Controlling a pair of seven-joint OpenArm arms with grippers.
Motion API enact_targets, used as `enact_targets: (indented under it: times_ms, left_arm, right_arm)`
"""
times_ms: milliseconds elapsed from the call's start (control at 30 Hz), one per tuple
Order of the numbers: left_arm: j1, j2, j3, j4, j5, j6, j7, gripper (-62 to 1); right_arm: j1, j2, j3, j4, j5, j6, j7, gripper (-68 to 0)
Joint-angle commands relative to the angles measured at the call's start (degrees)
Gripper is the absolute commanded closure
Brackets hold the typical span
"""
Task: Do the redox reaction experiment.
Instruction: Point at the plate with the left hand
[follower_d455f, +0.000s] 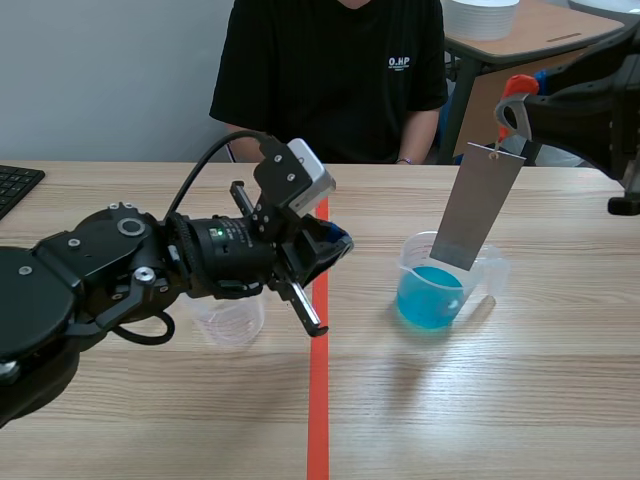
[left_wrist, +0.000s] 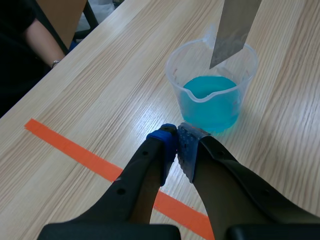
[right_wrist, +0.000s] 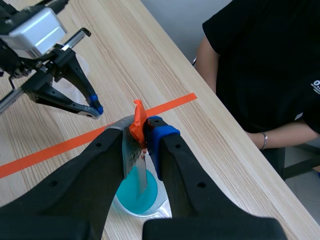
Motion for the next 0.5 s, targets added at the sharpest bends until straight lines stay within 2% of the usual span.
enact_targets:
  times_ms: [0,333,467]
  left_arm:
    - [-1.6,1.51,0.79,0.07,-0.55,0.2,-0.76,-4.5]
    - [-6.23,7.63,4.13,-7.61,-0.42,2.32,-1.03,-4.5]
    - [-7.34,9.62,5.01,-9.75,0.9,3.15,-1.22,-4.5]
  right_arm:
    - [1.14,0.79,-0.28,0.68,0.44,0.31,0.87,-1.3]
    - [1.14,0.79,-0.28,0.68,0.44,0.31,0.87,-1.3]
    - [1.14,0.79,-0.28,0.68,0.44,0.31,0.85,-1.3]
